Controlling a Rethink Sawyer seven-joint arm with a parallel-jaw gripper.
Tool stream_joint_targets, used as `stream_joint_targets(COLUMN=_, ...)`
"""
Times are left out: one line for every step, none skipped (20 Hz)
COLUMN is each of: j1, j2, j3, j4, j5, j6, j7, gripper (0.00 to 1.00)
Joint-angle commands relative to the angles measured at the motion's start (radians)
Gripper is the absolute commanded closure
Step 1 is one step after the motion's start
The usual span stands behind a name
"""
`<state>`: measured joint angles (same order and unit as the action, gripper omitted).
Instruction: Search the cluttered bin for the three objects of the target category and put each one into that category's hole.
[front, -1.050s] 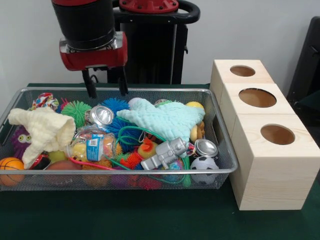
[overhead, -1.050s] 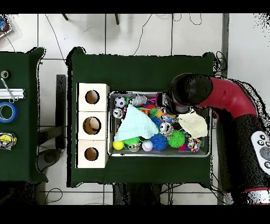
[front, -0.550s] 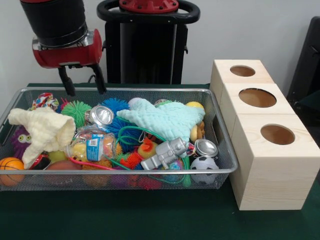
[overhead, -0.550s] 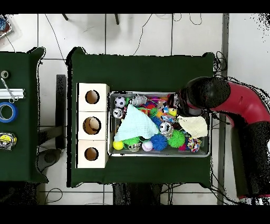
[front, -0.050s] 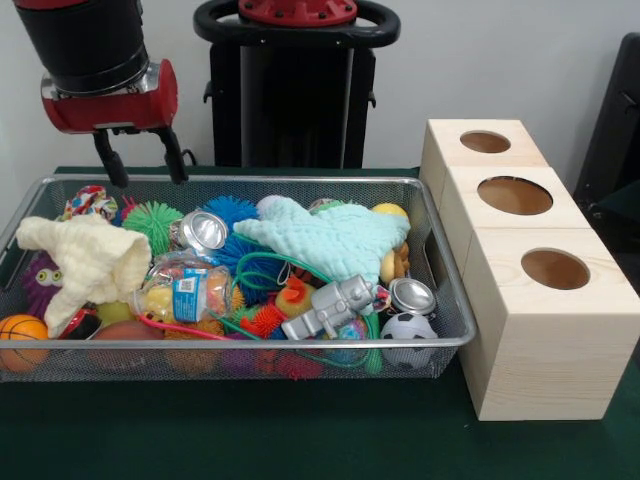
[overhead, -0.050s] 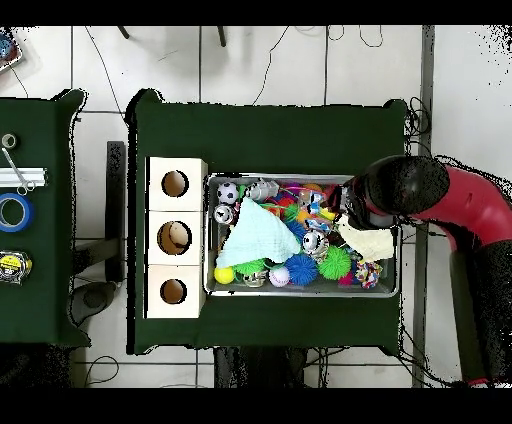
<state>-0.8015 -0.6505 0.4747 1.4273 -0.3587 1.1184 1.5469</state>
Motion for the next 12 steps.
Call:
stream_joint_targets(j1=-0.042, j2=0.010, j3=0.075, j4=0.165, j5=-0.090, j6=-0.081, j7=-0.293, gripper=0.00)
stream_joint_targets(j1=-0.053, j2=0.000, j3=0.079, j4=0.180, j5=-0.092, j6=-0.087, j7=-0.296, gripper=0.00)
stream_joint_targets(j1=-0.061, j2=-0.009, j3=0.081, j4=0.192, j5=-0.093, j6=-0.090, j7=-0.294, gripper=0.00)
stream_joint_targets(j1=-0.068, j2=-0.022, j3=0.082, j4=0.204, j5=-0.093, j6=-0.092, j7=-0.293, gripper=0.00)
stream_joint_targets(j1=-0.074, j2=-0.034, j3=0.083, j4=0.215, j5=-0.094, j6=-0.092, j7=-0.290, gripper=0.00)
stream_joint_targets(j1=-0.083, j2=-0.045, j3=0.085, j4=0.230, j5=-0.097, j6=-0.099, j7=-0.286, gripper=0.00)
stream_joint_targets(j1=-0.093, j2=-0.049, j3=0.087, j4=0.243, j5=-0.098, j6=-0.105, j7=-0.286, gripper=0.00)
stream_joint_targets(j1=-0.103, j2=-0.054, j3=0.090, j4=0.256, j5=-0.100, j6=-0.112, j7=-0.286, gripper=0.00)
stream_joint_targets(j1=-0.117, j2=-0.058, j3=0.093, j4=0.274, j5=-0.099, j6=-0.120, j7=-0.284, gripper=0.00)
stream_joint_targets(j1=-0.131, j2=-0.065, j3=0.100, j4=0.294, j5=-0.094, j6=-0.127, j7=-0.281, gripper=0.00)
stream_joint_targets(j1=-0.140, j2=-0.078, j3=0.108, j4=0.314, j5=-0.089, j6=-0.124, j7=-0.284, gripper=0.00)
stream_joint_targets(j1=-0.147, j2=-0.098, j3=0.121, j4=0.335, j5=-0.085, j6=-0.120, j7=-0.289, gripper=0.00)
